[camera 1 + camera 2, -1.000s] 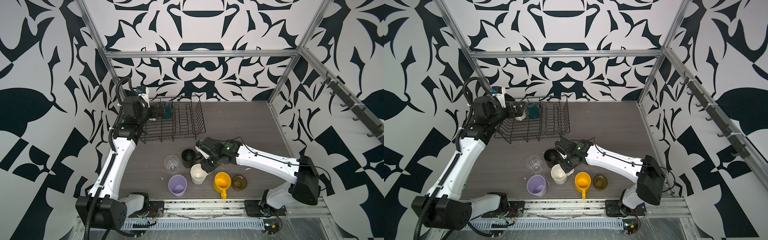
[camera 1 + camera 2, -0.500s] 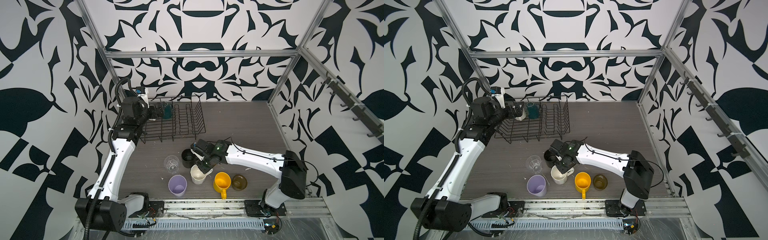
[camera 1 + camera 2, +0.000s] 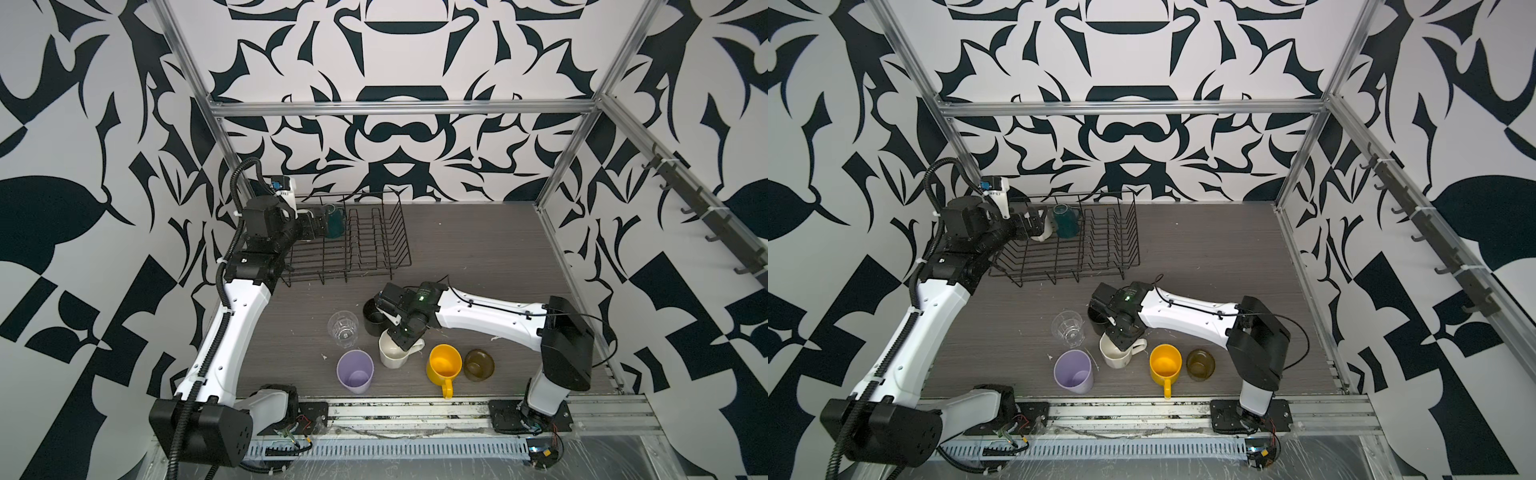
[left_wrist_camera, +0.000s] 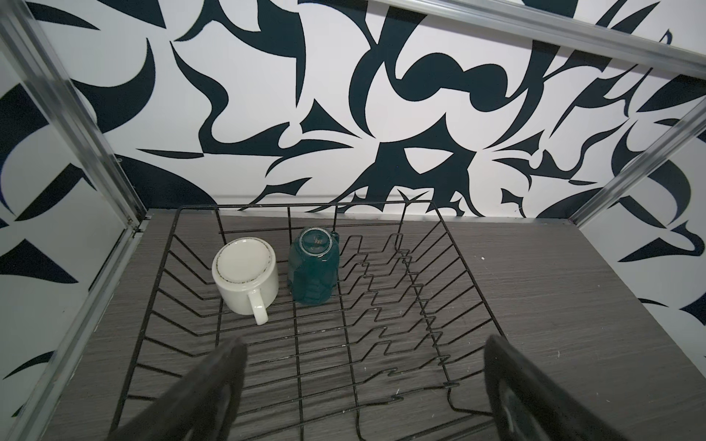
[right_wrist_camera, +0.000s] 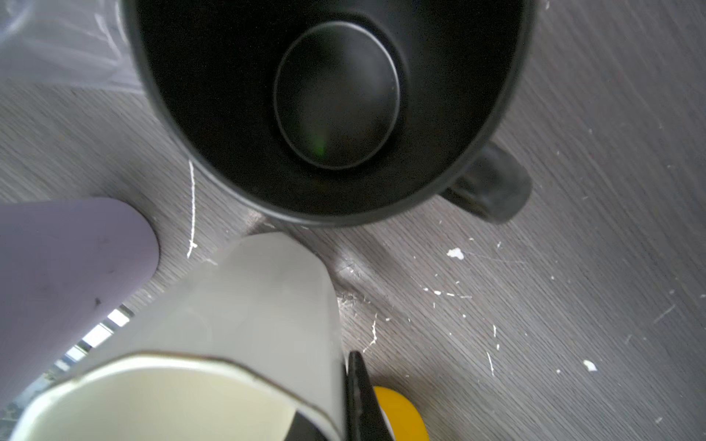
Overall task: Load cups into a dish rack
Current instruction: Pick up the cup from the bottom-center of the table.
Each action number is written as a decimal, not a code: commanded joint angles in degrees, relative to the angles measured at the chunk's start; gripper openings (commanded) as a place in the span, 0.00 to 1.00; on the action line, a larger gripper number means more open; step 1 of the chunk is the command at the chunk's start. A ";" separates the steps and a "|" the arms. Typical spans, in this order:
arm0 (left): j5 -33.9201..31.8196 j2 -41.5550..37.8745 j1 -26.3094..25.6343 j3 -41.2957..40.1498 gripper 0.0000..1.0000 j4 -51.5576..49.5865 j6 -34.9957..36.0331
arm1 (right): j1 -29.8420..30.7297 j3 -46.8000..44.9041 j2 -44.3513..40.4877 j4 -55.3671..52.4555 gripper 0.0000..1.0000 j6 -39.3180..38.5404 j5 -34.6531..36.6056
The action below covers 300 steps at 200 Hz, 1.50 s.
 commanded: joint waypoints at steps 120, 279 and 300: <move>-3.78 -3.56 0.19 -3.28 0.99 5.51 -2.16 | -2.00 6.14 -11.56 -6.68 0.00 -4.09 2.73; 23.24 -6.10 0.19 -13.13 0.99 19.44 -7.38 | -39.46 -5.54 -27.50 28.18 0.00 15.23 -37.32; 30.12 -6.78 0.19 -16.72 1.00 26.37 -9.85 | -42.70 -6.54 -27.19 32.45 0.00 18.11 -40.75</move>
